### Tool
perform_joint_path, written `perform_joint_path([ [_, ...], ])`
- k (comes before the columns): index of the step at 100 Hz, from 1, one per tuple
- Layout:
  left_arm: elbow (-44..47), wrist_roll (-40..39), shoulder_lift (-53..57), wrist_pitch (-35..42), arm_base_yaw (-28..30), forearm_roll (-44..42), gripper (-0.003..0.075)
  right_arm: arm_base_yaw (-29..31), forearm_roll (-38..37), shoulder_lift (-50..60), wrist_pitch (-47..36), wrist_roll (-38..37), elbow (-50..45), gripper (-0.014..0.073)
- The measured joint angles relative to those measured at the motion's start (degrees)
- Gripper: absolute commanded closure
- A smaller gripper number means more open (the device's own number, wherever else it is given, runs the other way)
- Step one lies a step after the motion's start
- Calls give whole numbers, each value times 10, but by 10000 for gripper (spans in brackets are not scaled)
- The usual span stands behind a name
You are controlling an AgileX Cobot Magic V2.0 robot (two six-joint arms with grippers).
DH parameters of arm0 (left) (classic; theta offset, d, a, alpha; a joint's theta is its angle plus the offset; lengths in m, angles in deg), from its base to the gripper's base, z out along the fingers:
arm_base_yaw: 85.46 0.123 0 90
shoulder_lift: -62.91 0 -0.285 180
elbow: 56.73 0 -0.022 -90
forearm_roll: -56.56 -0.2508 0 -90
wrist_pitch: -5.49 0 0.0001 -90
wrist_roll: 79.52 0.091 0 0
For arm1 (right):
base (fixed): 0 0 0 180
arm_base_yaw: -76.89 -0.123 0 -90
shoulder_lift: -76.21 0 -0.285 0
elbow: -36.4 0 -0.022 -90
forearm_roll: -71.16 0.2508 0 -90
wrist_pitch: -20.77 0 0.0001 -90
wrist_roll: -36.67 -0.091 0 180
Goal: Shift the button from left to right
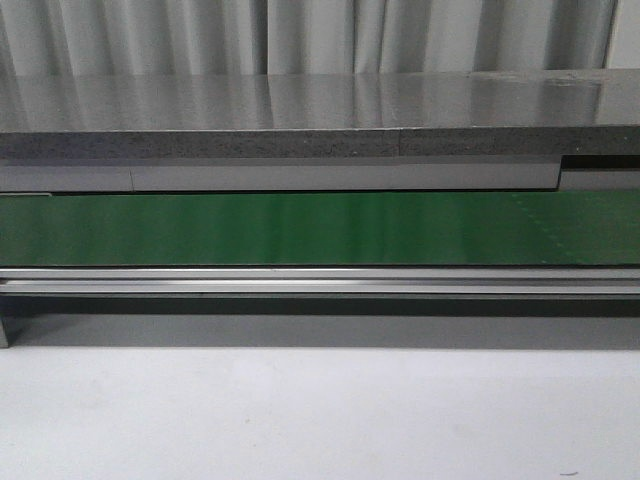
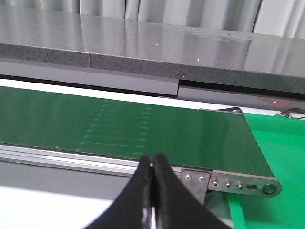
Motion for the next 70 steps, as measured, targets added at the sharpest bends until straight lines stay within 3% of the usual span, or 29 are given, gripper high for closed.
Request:
perform_joint_path([
  [70, -17, 0, 0, 20, 0, 28, 715, 0, 0, 0, 0, 0, 0, 662],
])
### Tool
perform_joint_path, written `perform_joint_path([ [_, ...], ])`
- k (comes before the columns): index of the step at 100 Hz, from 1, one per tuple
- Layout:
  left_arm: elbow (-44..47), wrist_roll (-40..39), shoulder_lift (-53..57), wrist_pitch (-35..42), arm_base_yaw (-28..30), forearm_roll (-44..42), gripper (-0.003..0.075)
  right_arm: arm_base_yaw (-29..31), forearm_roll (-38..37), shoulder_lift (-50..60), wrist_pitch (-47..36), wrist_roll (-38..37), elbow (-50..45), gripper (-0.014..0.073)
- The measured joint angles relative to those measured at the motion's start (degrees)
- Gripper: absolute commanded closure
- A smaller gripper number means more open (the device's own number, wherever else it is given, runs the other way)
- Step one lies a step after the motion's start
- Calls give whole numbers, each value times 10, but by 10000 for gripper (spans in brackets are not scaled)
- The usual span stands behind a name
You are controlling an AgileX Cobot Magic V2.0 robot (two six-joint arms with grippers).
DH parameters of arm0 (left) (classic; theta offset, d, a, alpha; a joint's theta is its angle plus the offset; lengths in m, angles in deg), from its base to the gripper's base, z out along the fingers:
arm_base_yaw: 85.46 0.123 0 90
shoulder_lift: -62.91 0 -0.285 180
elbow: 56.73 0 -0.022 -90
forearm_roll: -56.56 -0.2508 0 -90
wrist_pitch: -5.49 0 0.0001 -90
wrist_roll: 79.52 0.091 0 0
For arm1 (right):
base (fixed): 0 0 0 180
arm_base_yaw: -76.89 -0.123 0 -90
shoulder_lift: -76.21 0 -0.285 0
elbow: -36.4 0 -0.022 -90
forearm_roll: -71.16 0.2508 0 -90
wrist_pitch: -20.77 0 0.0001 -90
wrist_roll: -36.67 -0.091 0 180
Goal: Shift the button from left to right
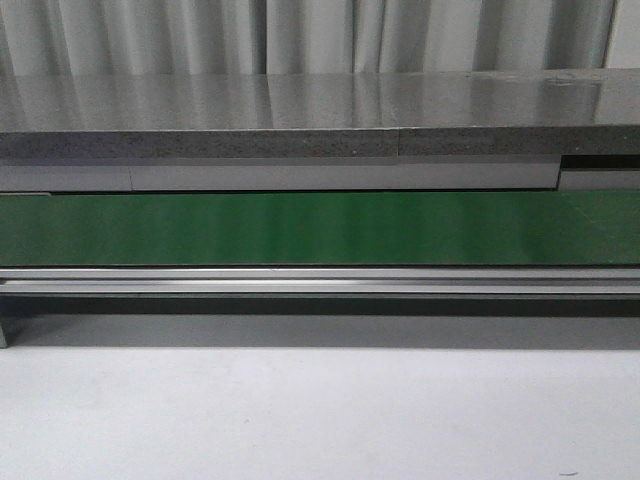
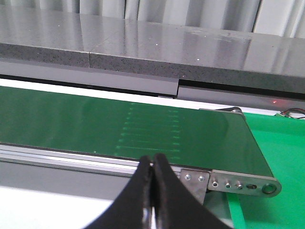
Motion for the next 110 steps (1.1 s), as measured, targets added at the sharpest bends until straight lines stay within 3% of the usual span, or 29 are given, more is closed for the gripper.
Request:
perform_joint_path([
  [18, -81, 0, -43, -62, 0, 10, 715, 0, 0, 0, 0, 0, 0, 662],
  [70, -381, 0, -260, -403, 0, 16, 715, 0, 0, 0, 0, 0, 0, 662],
  [110, -397, 0, -281, -425, 0, 35, 715, 0, 0, 0, 0, 0, 0, 662],
])
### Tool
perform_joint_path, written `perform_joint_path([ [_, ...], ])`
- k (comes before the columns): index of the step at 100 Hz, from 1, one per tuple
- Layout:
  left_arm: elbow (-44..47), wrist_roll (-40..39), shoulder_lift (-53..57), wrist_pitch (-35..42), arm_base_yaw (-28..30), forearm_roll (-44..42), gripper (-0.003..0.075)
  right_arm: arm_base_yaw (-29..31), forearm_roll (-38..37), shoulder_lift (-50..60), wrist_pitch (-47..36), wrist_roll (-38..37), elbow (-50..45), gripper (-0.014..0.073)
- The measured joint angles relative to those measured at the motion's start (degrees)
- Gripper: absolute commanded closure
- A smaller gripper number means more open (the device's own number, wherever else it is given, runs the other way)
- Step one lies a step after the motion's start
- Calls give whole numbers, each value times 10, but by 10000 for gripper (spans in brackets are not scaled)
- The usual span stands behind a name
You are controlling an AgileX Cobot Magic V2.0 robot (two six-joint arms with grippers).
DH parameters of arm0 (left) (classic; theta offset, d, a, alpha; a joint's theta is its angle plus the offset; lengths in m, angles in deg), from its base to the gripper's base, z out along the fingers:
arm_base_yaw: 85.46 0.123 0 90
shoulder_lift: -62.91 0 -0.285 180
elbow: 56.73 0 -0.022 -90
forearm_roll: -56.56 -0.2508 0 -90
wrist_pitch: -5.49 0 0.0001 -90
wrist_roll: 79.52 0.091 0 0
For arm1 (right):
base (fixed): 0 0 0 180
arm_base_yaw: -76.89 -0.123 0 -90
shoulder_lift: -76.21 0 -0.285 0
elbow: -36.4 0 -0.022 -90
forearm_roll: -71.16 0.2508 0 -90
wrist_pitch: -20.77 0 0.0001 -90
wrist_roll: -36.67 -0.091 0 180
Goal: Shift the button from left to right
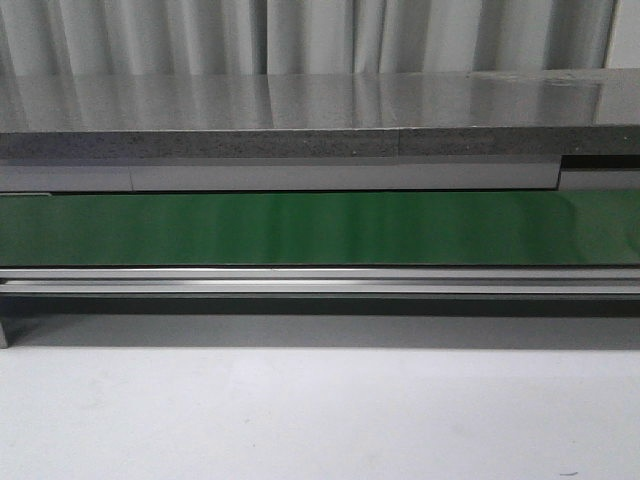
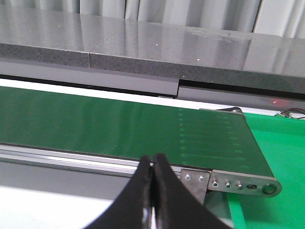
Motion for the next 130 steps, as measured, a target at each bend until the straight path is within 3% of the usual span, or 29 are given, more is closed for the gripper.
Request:
perform_joint_path([
  [23, 0, 0, 0, 0, 0, 0, 708, 0, 0, 0, 0, 0, 0, 662],
  [31, 0, 0, -1, 0, 0, 0, 653, 0, 0, 0, 0, 0, 0, 662],
  [40, 0, 0, -1, 0, 0, 0, 524, 0, 0, 0, 0, 0, 0, 662],
  [57, 0, 0, -1, 0, 0, 0, 167, 0, 0, 0, 0, 0, 0, 662],
  [64, 0, 0, -1, 0, 0, 0, 91, 0, 0, 0, 0, 0, 0, 662],
  [95, -6, -51, -9, 20, 0, -20, 111, 0, 0, 0, 0, 0, 0, 662],
  [130, -90, -148, -202, -31, 13, -217, 111, 0, 0, 0, 0, 0, 0, 662],
])
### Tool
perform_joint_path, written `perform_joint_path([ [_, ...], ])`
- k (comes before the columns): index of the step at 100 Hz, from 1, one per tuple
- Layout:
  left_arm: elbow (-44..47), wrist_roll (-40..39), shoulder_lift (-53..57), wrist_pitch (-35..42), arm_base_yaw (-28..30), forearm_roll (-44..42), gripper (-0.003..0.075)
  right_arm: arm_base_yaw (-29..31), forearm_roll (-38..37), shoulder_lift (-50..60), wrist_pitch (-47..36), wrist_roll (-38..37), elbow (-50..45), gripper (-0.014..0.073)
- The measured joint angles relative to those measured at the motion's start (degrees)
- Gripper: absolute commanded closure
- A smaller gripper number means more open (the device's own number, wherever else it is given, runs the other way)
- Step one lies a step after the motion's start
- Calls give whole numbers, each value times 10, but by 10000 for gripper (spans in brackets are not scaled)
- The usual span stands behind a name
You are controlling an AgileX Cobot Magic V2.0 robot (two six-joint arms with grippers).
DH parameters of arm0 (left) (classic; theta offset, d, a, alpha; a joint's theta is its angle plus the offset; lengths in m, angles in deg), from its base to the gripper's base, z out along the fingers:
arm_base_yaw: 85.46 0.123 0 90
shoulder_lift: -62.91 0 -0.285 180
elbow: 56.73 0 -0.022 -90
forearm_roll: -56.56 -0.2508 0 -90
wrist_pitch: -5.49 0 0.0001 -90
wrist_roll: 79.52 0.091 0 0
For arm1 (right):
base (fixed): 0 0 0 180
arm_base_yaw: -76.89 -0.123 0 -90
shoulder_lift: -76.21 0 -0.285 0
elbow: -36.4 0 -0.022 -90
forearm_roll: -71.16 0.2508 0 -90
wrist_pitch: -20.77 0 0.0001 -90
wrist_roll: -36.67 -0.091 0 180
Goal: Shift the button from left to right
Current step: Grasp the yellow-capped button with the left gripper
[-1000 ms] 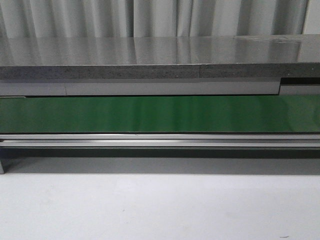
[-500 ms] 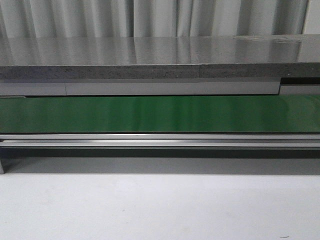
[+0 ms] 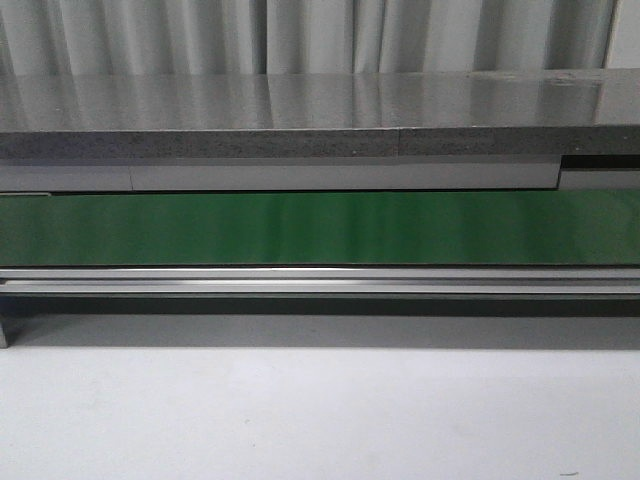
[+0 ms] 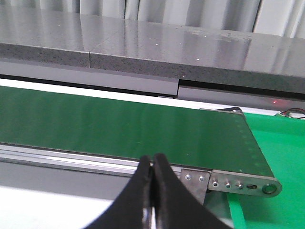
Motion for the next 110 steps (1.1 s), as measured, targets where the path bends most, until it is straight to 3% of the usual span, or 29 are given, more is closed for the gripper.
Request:
perform_joint_path([
  [32, -74, 20, -232, -1, 114, -13, 111, 0, 0, 0, 0, 0, 0, 662],
  [58, -84, 128, -360, 44, 195, 90, 111, 0, 0, 0, 0, 0, 0, 662],
  [110, -87, 178, -486, 105, 220, 135, 111, 0, 0, 0, 0, 0, 0, 662],
])
